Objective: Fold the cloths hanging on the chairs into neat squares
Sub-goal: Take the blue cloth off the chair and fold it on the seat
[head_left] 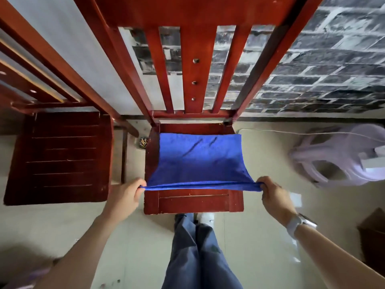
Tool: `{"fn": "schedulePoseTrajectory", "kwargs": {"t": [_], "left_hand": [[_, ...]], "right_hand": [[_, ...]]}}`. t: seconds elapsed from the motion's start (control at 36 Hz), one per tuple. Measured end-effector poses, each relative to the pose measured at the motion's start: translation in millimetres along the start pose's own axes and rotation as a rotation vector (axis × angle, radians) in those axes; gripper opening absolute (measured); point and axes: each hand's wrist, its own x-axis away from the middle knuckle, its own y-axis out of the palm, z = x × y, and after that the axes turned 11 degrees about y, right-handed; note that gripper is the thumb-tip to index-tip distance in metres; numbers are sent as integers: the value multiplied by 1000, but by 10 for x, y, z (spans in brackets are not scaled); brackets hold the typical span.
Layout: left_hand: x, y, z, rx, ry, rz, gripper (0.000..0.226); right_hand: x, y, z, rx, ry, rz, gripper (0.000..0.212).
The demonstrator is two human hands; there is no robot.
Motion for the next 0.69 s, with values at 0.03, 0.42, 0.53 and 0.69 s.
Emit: {"fn": "schedulePoseTrajectory", "kwargs": {"t": [0.03, 0.42, 0.53, 0.69], "left_hand": [[64, 105, -18, 17, -33, -66, 9], [84, 671, -196, 218, -310, -700, 11], [-82, 690, -263, 186, -305, -685, 12], [-450, 720, -200, 362, -393, -225, 14]], "right_hand": [[15, 88, 74, 52, 27, -68, 29], [-48, 603, 395, 434, 128, -576, 28], [-183, 621, 379, 439, 130, -547, 30], [-416, 554, 176, 48, 203, -247, 27]]}}
